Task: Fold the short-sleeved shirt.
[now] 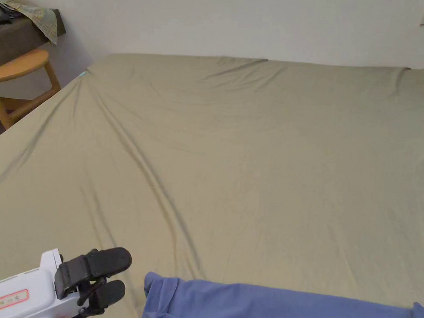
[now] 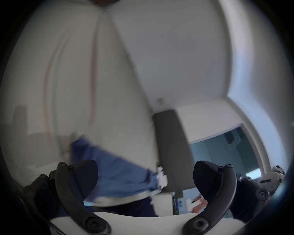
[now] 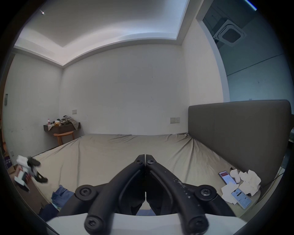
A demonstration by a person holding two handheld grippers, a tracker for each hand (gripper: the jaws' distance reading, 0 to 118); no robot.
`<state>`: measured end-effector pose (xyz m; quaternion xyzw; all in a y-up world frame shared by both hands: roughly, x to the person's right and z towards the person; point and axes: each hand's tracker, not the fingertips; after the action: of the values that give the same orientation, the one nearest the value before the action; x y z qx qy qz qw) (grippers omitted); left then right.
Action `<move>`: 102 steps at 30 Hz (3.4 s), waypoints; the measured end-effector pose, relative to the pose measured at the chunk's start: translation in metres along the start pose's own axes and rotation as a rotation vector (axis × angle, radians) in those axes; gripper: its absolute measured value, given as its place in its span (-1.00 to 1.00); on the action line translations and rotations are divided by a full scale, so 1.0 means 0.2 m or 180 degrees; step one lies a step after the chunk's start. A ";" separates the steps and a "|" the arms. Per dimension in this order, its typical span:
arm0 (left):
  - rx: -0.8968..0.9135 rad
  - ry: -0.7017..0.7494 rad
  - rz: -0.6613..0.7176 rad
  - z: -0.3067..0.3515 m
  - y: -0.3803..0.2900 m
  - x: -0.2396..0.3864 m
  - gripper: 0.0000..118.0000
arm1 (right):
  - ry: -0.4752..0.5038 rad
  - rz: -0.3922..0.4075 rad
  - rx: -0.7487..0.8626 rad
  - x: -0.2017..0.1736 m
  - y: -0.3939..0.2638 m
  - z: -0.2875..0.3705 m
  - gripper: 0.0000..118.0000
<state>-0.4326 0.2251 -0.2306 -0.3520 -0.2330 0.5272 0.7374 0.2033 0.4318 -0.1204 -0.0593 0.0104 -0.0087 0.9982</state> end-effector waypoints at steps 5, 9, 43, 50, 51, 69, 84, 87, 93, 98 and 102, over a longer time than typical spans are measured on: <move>-0.0556 0.0163 0.0574 -0.21 0.00 -0.33 0.98 | -0.0008 -0.0046 -0.0164 -0.07 0.01 -0.05 -0.99; -0.0679 -0.0061 0.0449 -0.36 -0.02 -0.36 0.97 | -0.0036 0.0009 -0.0264 -0.12 0.02 -0.08 -0.99; -0.0900 0.1982 -0.1832 -1.11 -0.49 0.58 -0.89 | 0.0100 -0.0352 -0.0068 0.13 -0.10 0.08 -0.99; -0.0841 0.2105 -0.1987 -1.36 -0.70 0.50 0.11 | -0.0182 -0.0422 -0.0096 0.27 -0.13 0.23 -0.99; -0.0834 0.1946 -0.1979 -1.30 -0.68 0.54 0.09 | -0.0207 -0.0424 -0.0098 0.29 -0.14 0.24 -0.99; -0.0763 0.1771 -0.2663 -1.40 -1.16 0.46 -1.00 | -0.0257 -0.0627 -0.0156 0.35 -0.18 0.27 -0.99; -0.0221 0.0286 -0.0903 -0.57 -0.33 0.41 -0.08 | -0.0197 -0.0609 -0.0227 0.31 -0.18 0.19 -0.99; -0.0324 0.0204 -0.0398 -0.42 -0.20 0.16 1.00 | -0.0126 -0.0609 -0.0277 0.28 -0.19 0.18 -0.99; -0.0594 0.0132 0.0559 -0.45 -0.16 -0.26 0.95 | -0.0024 -0.0499 -0.0370 0.23 -0.16 0.18 -0.99; -0.0818 -0.0128 0.0661 -0.67 -0.23 -0.30 0.68 | 0.0001 -0.0381 -0.0407 0.19 -0.13 0.18 -0.99; -0.0869 0.0616 0.0498 -0.76 -0.22 -0.31 -0.78 | -0.0002 -0.0322 -0.0399 0.17 -0.11 0.19 -0.99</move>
<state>-0.3179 0.1163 -0.2937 -0.5150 -0.2022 0.5102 0.6585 0.2386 0.4143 -0.0810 -0.1220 0.0077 -0.0583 0.9908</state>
